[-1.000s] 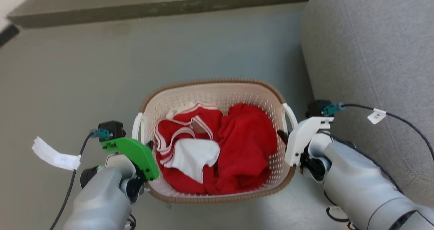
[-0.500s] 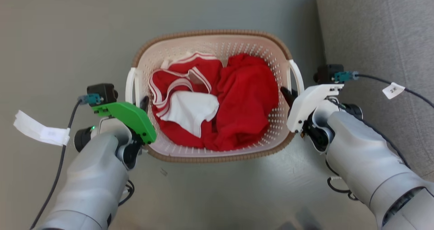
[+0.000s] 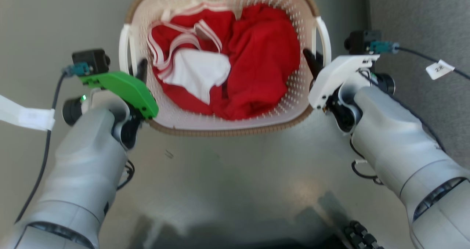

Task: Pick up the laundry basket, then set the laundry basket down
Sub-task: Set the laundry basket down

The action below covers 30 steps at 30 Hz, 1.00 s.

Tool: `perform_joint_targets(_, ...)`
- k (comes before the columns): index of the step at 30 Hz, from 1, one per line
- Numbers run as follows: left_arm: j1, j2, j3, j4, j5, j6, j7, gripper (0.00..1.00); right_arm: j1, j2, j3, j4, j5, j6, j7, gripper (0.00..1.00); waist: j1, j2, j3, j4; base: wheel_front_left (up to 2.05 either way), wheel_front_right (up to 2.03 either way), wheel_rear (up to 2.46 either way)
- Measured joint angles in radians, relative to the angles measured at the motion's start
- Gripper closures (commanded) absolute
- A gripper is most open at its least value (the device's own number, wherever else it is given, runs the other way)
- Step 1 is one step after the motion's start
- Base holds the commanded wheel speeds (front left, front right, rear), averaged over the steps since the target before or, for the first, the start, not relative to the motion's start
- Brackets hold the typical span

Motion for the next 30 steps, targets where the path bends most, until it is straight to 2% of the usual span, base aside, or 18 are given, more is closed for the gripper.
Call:
perform_joint_targets(17,-0.105,0.024,-0.03,-0.038,0.023,0.0,-0.052,1.0,-0.093,-0.001,-0.037,0.003,0.002,0.0,-0.05,1.0,0.0,0.0,0.233,-0.017,0.0,0.0,0.0)
perform_joint_targets(30,-0.137,0.04,-0.038,-0.06,0.023,0.0,-0.081,1.0,-0.138,-0.001,-0.049,0.001,-0.018,0.0,-0.066,1.0,-0.0001,0.0,0.308,-0.019,0.0,0.0,0.0)
